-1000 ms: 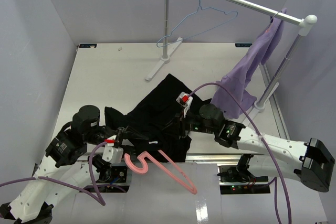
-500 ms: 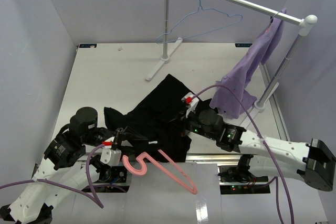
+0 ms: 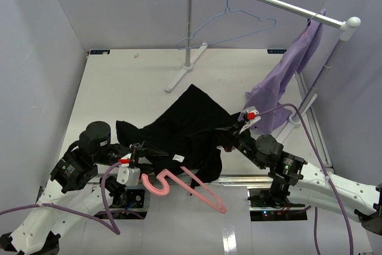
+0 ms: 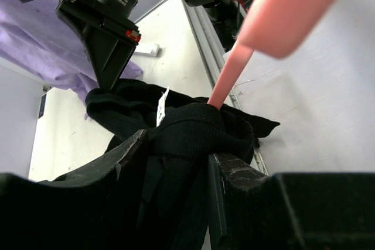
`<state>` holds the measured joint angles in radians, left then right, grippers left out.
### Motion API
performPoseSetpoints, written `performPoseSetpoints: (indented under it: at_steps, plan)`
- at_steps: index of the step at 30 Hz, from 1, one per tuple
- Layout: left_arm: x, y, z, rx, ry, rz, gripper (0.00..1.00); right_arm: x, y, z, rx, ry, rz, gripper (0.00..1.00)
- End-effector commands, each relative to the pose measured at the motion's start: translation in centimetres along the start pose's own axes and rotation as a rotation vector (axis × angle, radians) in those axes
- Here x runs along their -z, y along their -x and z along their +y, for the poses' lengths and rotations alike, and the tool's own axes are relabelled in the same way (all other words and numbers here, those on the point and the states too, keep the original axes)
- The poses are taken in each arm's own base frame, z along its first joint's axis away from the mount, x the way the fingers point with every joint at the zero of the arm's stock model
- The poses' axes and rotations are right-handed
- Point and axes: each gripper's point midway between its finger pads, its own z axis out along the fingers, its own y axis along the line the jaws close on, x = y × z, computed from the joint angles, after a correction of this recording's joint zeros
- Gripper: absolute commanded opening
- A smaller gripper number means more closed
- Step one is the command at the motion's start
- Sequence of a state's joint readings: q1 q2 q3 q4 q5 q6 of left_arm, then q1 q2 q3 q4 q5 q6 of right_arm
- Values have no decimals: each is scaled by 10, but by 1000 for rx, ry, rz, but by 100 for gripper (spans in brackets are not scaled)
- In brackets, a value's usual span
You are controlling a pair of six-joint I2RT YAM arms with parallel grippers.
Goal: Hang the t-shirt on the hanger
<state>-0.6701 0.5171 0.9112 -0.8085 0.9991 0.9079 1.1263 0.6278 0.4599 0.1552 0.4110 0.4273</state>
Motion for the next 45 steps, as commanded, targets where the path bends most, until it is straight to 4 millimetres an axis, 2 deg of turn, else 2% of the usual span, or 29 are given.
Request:
performPoseSetpoints:
  at_steps: [1,4,6,10,12,14,19,24,36,45]
  plan:
    - [-1,11,5,-44,2,-40,0,3,16,-26,-2,-150,-70,8]
    - [-2,15,2,-52,-19,-65,0,-4,9,-23,36,-155,-8,17]
    - [-3,17,2,-58,-29,-77,0,-10,-3,-9,68,-95,78,32]
    - [-5,16,1,-53,-43,-86,0,-11,14,18,74,19,77,45]
    - [-5,17,1,-56,-42,-87,0,-6,18,32,76,95,79,48]
    - [-5,17,0,-55,-45,-90,0,-1,22,48,78,183,77,49]
    - [-5,17,1,-57,-46,-90,0,4,24,67,83,295,68,51]
    - [-6,16,1,-52,-50,-90,0,8,18,93,112,458,82,51]
    - [-7,18,-4,-58,-74,-117,0,-24,-9,123,157,554,168,52]
    - [-7,17,-5,-61,-73,-118,0,-39,-28,145,154,562,192,53]
